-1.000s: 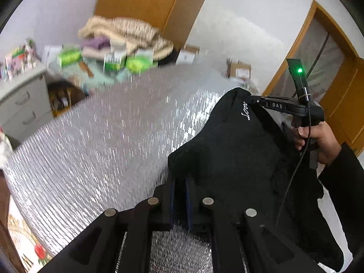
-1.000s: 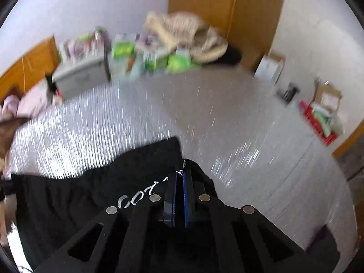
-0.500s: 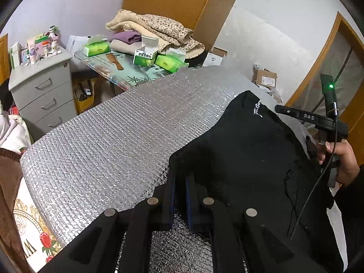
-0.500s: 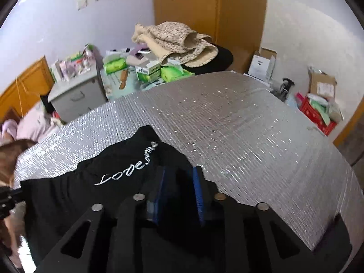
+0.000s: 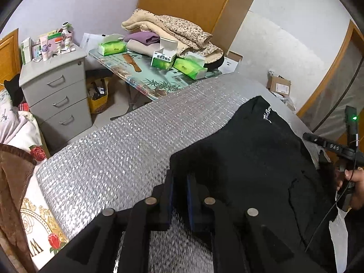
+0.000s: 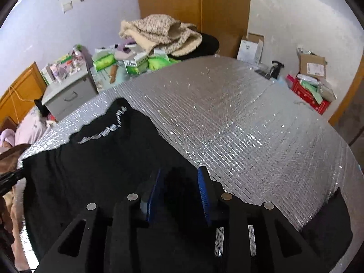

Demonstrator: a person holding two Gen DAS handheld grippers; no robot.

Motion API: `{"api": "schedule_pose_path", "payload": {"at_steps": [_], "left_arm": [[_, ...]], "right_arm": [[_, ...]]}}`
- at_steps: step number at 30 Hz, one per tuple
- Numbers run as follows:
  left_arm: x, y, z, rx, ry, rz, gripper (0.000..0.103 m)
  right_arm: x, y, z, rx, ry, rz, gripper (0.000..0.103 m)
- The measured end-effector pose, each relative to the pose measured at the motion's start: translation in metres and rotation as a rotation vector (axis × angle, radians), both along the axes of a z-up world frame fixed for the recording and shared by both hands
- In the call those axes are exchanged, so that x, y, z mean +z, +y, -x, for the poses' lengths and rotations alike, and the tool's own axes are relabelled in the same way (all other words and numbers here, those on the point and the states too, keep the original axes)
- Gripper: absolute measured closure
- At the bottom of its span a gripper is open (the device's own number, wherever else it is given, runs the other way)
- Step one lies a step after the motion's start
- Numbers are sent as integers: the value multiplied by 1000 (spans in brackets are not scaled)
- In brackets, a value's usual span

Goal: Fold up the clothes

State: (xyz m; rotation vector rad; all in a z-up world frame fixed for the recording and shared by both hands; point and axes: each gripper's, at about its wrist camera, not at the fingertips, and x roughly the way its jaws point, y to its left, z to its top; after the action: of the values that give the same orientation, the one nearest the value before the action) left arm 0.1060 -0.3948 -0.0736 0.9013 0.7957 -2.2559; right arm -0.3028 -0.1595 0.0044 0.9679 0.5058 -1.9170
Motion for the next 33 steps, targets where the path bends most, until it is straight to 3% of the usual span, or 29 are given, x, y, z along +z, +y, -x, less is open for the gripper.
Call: {"api": "schedule_pose_path", "payload": {"at_steps": [7,14,19,25,33], "left_arm": [[24,19,-28,26,81,61,90],[45,56,-29,-123,162,83,87],[37,83,-22,-233,139,62,87],[19,111,-13,-329,90,30,87],[19,132,-12,-381,72,36,87]], "right_arm": [[50,56,-58,-5,17,132,69],[76,121,-141,-3,20,200,69],[57,151,-198,-10,-6,190,69],[12,146,-248,18,14,51,69],[-34,133,-233,-41,-9,-104,69]]}}
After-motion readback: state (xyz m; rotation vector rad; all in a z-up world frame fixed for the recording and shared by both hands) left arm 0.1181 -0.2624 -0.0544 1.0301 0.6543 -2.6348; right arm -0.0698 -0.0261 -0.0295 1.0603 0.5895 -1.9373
